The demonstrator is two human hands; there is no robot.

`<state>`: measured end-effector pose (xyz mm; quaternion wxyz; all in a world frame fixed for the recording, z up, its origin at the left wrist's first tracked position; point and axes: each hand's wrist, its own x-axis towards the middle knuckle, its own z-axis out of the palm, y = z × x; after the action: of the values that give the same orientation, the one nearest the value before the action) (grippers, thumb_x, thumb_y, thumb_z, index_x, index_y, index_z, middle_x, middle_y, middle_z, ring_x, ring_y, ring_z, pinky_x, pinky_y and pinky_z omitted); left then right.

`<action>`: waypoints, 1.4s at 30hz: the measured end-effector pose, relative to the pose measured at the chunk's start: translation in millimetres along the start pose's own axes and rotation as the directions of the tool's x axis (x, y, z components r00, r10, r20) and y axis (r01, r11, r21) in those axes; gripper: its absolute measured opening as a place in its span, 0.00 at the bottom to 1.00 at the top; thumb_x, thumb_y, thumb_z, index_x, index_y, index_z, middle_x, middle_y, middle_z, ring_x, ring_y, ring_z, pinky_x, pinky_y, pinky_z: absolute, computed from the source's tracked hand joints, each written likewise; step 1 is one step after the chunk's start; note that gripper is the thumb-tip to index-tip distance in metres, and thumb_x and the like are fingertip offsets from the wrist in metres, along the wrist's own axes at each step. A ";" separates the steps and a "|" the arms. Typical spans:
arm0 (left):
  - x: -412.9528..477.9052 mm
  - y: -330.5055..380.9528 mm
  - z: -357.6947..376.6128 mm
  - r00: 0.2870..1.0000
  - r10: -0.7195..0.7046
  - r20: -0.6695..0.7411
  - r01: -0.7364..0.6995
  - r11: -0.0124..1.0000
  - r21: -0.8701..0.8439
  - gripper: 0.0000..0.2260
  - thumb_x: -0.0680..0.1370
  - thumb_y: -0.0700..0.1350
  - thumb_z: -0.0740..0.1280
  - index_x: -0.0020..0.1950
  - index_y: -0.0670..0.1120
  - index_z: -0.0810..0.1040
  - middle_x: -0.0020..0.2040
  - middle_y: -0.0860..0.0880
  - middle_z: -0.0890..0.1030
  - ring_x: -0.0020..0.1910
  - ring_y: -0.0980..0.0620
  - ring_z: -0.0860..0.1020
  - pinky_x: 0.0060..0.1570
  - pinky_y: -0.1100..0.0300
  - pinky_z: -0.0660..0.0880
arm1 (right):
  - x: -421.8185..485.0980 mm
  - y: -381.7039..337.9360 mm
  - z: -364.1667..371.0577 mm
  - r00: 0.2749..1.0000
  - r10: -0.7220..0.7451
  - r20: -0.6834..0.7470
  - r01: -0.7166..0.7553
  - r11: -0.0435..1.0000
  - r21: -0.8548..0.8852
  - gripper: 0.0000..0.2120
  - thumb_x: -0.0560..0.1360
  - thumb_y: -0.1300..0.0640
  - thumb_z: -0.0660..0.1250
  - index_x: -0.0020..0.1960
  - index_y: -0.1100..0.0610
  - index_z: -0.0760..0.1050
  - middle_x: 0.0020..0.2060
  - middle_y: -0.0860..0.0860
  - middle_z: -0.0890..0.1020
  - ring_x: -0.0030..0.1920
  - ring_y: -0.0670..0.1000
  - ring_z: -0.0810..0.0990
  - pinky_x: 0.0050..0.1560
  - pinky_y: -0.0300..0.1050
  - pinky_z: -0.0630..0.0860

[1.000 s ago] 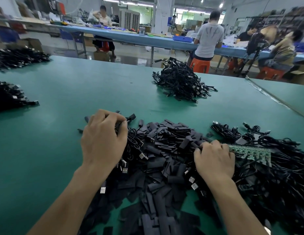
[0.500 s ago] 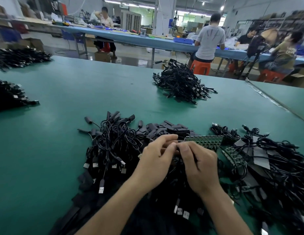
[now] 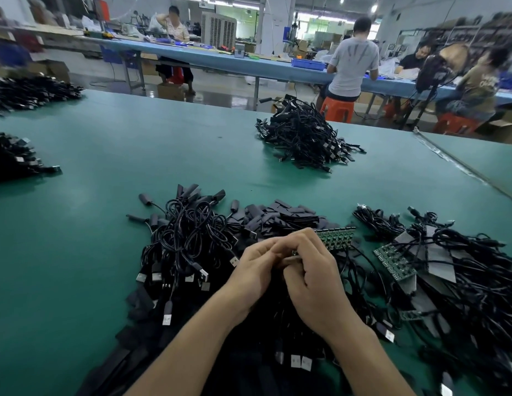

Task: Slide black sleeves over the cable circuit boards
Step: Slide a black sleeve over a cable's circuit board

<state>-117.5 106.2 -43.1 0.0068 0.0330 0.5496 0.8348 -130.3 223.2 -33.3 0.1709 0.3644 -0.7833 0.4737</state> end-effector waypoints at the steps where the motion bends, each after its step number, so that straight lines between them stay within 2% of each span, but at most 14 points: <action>1: -0.6 1.9 -1.4 1.000 -0.020 0.012 0.020 1.000 -0.004 0.14 0.80 0.28 0.56 0.48 0.38 0.80 0.39 0.45 0.84 0.39 0.51 0.83 0.40 0.62 0.79 | -0.9 -1.1 0.9 1.000 -0.007 0.020 0.007 1.000 -0.011 0.21 0.67 0.70 0.57 0.49 0.46 0.73 0.48 0.39 0.73 0.50 0.43 0.75 0.48 0.31 0.71; 6: -1.6 7.1 -6.3 0.998 -0.052 0.023 0.052 0.999 -0.011 0.13 0.79 0.28 0.62 0.40 0.40 0.80 0.34 0.46 0.81 0.33 0.52 0.81 0.35 0.64 0.78 | -4.7 -1.7 3.9 0.996 -0.006 0.089 0.007 1.000 -0.019 0.21 0.67 0.64 0.55 0.53 0.44 0.71 0.48 0.37 0.71 0.49 0.43 0.74 0.48 0.28 0.68; 11: -1.0 1.7 -3.6 0.997 0.040 -0.072 -0.030 0.991 0.132 0.10 0.76 0.24 0.62 0.45 0.36 0.80 0.34 0.48 0.82 0.34 0.54 0.81 0.35 0.64 0.77 | -8.6 -6.5 2.2 0.991 0.030 0.128 -0.025 0.999 -0.034 0.20 0.71 0.66 0.59 0.53 0.44 0.72 0.49 0.36 0.71 0.51 0.42 0.74 0.50 0.30 0.70; 13: -0.5 -2.8 -2.5 0.986 0.099 -0.130 -0.079 0.985 0.156 0.08 0.78 0.27 0.64 0.47 0.36 0.81 0.37 0.47 0.83 0.37 0.54 0.82 0.37 0.64 0.78 | -8.4 -9.6 2.8 0.996 0.061 0.070 -0.046 0.979 -0.198 0.15 0.74 0.61 0.58 0.56 0.46 0.73 0.51 0.38 0.72 0.53 0.42 0.73 0.51 0.35 0.72; 16: -0.4 -10.2 -4.1 0.975 0.120 -0.188 -0.091 0.983 0.157 0.04 0.79 0.34 0.67 0.51 0.37 0.82 0.39 0.44 0.81 0.37 0.51 0.78 0.37 0.62 0.76 | -5.4 -6.2 -6.4 0.984 0.128 -0.126 -0.175 0.837 -0.518 0.16 0.76 0.59 0.65 0.62 0.48 0.76 0.56 0.44 0.75 0.57 0.49 0.72 0.56 0.47 0.70; 18: 0.3 -13.9 -6.5 0.972 0.141 -0.190 -0.098 0.971 0.220 0.05 0.80 0.36 0.68 0.53 0.39 0.82 0.39 0.47 0.81 0.35 0.54 0.76 0.35 0.64 0.73 | -1.5 -2.0 -16.3 0.976 0.185 -0.116 -0.216 0.740 -0.637 0.16 0.76 0.55 0.68 0.63 0.45 0.77 0.61 0.44 0.75 0.63 0.51 0.68 0.60 0.51 0.62; 20: 0.7 -16.3 -7.7 0.973 0.160 -0.166 -0.113 0.959 0.260 0.05 0.80 0.36 0.67 0.53 0.42 0.83 0.39 0.52 0.83 0.36 0.59 0.77 0.36 0.66 0.73 | 2.5 3.8 -25.3 0.973 0.229 -0.024 -0.188 0.726 -0.662 0.12 0.78 0.50 0.66 0.60 0.42 0.77 0.62 0.41 0.74 0.68 0.48 0.64 0.64 0.53 0.57; 22: 0.7 -17.4 -8.7 0.974 0.169 -0.149 -0.122 0.953 0.278 0.06 0.80 0.37 0.68 0.52 0.44 0.83 0.40 0.53 0.84 0.37 0.60 0.78 0.37 0.68 0.73 | 7.6 9.2 -31.6 0.970 0.240 0.043 -0.160 0.760 -0.630 0.06 0.78 0.47 0.65 0.54 0.41 0.77 0.55 0.37 0.76 0.65 0.44 0.68 0.68 0.54 0.54; 25: 1.0 -19.5 -10.5 0.971 0.167 -0.169 -0.113 0.950 0.292 0.04 0.79 0.38 0.69 0.49 0.45 0.83 0.38 0.53 0.82 0.36 0.57 0.76 0.35 0.66 0.73 | 16.0 16.0 -36.4 0.957 0.269 0.106 -0.166 0.811 -0.561 0.01 0.78 0.46 0.65 0.49 0.41 0.75 0.46 0.36 0.78 0.57 0.40 0.73 0.71 0.50 0.49; 28: 1.1 -19.4 -11.9 0.965 0.165 -0.201 -0.108 0.957 0.270 0.04 0.78 0.39 0.71 0.45 0.46 0.80 0.35 0.53 0.77 0.34 0.55 0.72 0.32 0.64 0.71 | 20.5 22.2 -39.5 0.954 0.273 0.124 -0.186 0.865 -0.466 0.01 0.76 0.49 0.69 0.48 0.44 0.78 0.43 0.37 0.79 0.53 0.42 0.77 0.71 0.52 0.59; 31: 0.3 -17.7 -11.2 0.970 0.167 -0.179 -0.112 0.953 0.280 0.03 0.78 0.39 0.71 0.46 0.45 0.80 0.36 0.52 0.77 0.34 0.55 0.71 0.33 0.65 0.71 | 19.2 23.3 -39.2 0.947 0.299 0.121 -0.245 0.910 -0.333 0.03 0.75 0.51 0.72 0.46 0.43 0.80 0.42 0.36 0.80 0.50 0.42 0.77 0.62 0.58 0.69; 34: -0.5 -16.4 -8.6 0.970 0.163 -0.179 -0.113 0.958 0.263 0.02 0.77 0.40 0.72 0.47 0.42 0.80 0.36 0.50 0.77 0.33 0.57 0.71 0.33 0.66 0.70 | 16.3 26.1 -36.6 0.934 0.335 0.128 -0.302 0.927 -0.220 0.09 0.75 0.53 0.72 0.42 0.40 0.76 0.40 0.37 0.82 0.47 0.40 0.79 0.61 0.57 0.71; 38: -0.1 -14.4 -7.6 0.970 0.150 -0.194 -0.095 0.959 0.265 0.01 0.77 0.39 0.72 0.46 0.42 0.81 0.39 0.46 0.78 0.35 0.55 0.72 0.33 0.65 0.71 | 13.1 30.7 -34.2 0.921 0.361 0.150 -0.354 0.933 -0.070 0.07 0.75 0.57 0.72 0.43 0.46 0.78 0.39 0.41 0.82 0.43 0.42 0.80 0.56 0.53 0.75; 42: 0.8 -12.9 -7.5 0.970 0.147 -0.194 -0.094 0.962 0.257 0.01 0.77 0.38 0.72 0.45 0.42 0.82 0.38 0.46 0.79 0.34 0.55 0.73 0.32 0.65 0.71 | 14.9 37.9 -36.0 0.914 0.357 0.193 -0.364 0.932 0.001 0.06 0.76 0.57 0.72 0.43 0.48 0.79 0.38 0.45 0.83 0.41 0.44 0.79 0.50 0.51 0.77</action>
<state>-119.1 104.5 -57.9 -0.1071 -0.0218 0.6434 0.7577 -171.0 259.1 -29.8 -0.0011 0.2604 -0.8409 0.4744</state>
